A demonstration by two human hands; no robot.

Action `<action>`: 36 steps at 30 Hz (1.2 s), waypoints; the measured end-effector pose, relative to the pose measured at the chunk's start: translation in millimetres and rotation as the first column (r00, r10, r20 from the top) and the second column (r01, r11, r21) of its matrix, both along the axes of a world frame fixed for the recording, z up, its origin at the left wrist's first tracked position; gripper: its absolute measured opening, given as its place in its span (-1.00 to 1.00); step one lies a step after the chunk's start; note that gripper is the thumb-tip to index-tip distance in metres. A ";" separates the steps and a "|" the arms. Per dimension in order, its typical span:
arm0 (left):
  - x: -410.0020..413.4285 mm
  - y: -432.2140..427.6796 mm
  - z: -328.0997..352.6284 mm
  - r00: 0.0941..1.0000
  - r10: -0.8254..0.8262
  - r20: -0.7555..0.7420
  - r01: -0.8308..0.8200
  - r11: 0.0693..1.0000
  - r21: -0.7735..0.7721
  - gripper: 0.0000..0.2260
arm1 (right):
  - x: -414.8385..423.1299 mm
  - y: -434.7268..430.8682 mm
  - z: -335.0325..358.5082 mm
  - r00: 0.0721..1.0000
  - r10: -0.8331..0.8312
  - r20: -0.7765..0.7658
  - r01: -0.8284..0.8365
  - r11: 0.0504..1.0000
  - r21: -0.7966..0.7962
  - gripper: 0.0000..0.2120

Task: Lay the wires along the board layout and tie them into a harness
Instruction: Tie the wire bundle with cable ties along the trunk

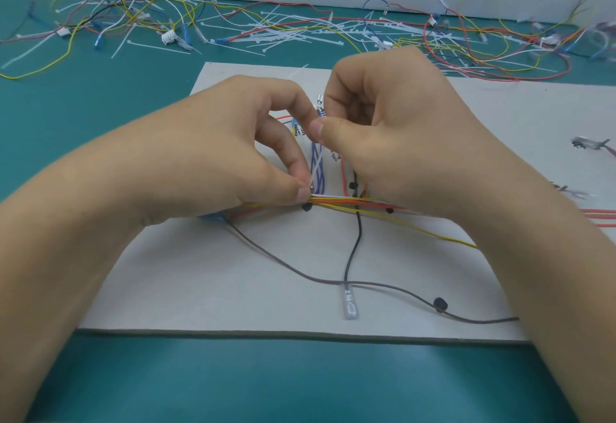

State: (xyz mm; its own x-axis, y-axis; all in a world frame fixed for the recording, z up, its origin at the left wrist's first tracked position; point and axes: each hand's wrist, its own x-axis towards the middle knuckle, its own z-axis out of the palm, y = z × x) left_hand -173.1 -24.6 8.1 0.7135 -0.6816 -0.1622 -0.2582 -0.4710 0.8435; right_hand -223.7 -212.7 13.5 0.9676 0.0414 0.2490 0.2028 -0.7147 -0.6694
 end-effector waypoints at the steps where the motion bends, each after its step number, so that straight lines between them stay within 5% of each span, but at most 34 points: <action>1: 0.7 -0.3 0.3 1.000 -0.008 0.002 0.008 1.000 0.008 -0.59 | -0.3 1.2 -1.1 1.000 -0.006 0.021 0.006 1.000 -0.009 -0.80; 6: 1.3 -0.8 0.5 1.000 -0.018 0.014 0.017 0.999 0.027 -0.59 | 0.6 5.8 -2.7 0.996 -0.054 0.075 0.060 0.995 -0.077 -0.81; 14: -0.5 1.0 -1.7 1.000 0.005 0.009 -0.005 1.000 -0.019 -0.62 | -12.7 -11.3 27.9 0.998 0.042 -0.048 -0.046 0.995 -0.084 -0.63; 19: 0.4 1.2 -1.4 1.000 0.017 0.026 -0.016 1.000 -0.011 -0.60 | -22.9 -23.4 41.6 0.922 0.062 -0.381 -0.179 0.944 -0.278 -0.79; 22: 1.0 1.1 -0.5 0.999 0.020 0.037 -0.020 1.000 0.002 -0.60 | -32.4 -16.8 37.0 0.856 0.028 -0.516 -0.187 0.948 -0.258 -0.60; 36: -1.9 0.3 1.1 0.999 0.017 0.035 -0.016 1.000 -0.014 -0.61 | -31.4 -12.3 19.0 0.860 0.079 -0.504 -0.254 0.923 -0.288 -0.54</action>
State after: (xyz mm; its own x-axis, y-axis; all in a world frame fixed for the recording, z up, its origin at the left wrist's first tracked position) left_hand -175.0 -24.3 9.2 0.7298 -0.6717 -0.1277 -0.2800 -0.4640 0.8404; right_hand -255.1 -225.0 32.5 0.9319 0.2081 -0.2972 0.0592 -0.8954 -0.4414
